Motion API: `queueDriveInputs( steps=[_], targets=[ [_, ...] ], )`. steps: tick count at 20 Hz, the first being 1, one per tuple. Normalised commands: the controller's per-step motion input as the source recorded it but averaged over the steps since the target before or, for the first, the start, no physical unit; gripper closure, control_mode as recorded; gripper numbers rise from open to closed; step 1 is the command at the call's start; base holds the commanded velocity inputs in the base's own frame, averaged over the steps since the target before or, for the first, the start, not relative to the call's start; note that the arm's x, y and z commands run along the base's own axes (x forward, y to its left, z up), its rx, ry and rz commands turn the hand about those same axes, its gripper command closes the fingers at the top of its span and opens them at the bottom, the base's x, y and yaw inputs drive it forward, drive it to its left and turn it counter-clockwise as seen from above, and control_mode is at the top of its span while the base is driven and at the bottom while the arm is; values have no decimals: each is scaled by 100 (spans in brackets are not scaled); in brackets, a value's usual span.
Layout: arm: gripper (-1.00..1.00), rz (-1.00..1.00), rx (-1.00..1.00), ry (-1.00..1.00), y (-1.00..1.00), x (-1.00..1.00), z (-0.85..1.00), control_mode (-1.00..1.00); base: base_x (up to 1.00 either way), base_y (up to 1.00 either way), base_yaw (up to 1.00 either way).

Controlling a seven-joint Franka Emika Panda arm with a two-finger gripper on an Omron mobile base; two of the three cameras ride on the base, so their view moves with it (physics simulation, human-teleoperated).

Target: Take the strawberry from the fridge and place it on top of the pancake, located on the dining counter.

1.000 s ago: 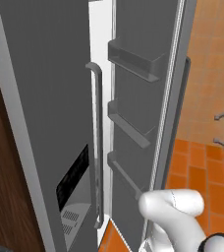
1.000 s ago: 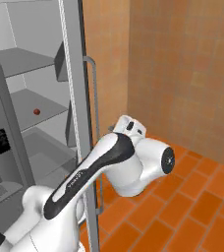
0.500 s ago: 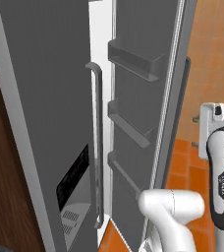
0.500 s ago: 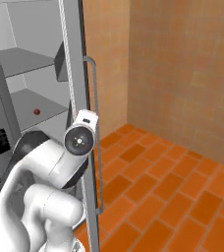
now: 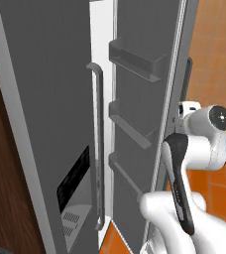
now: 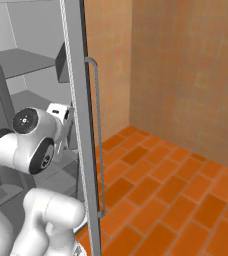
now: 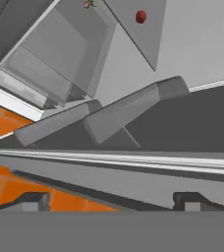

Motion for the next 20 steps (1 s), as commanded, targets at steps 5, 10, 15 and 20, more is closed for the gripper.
queueDriveInputs(
  steps=[5, 10, 15, 20],
  targets=[
    [-100, -14, -3, 6, 17, 39, -3, -100, 0, 0, 0],
    [-100, -17, -2, 1, 24, 36, -14, -100, 0, 0, 0],
    [-100, -17, -1, 1, 21, 45, -9, -100, 0, 0, 0],
    [-100, -16, 0, 0, -3, 53, -4, -100, 0, 0, 0]
  ],
)
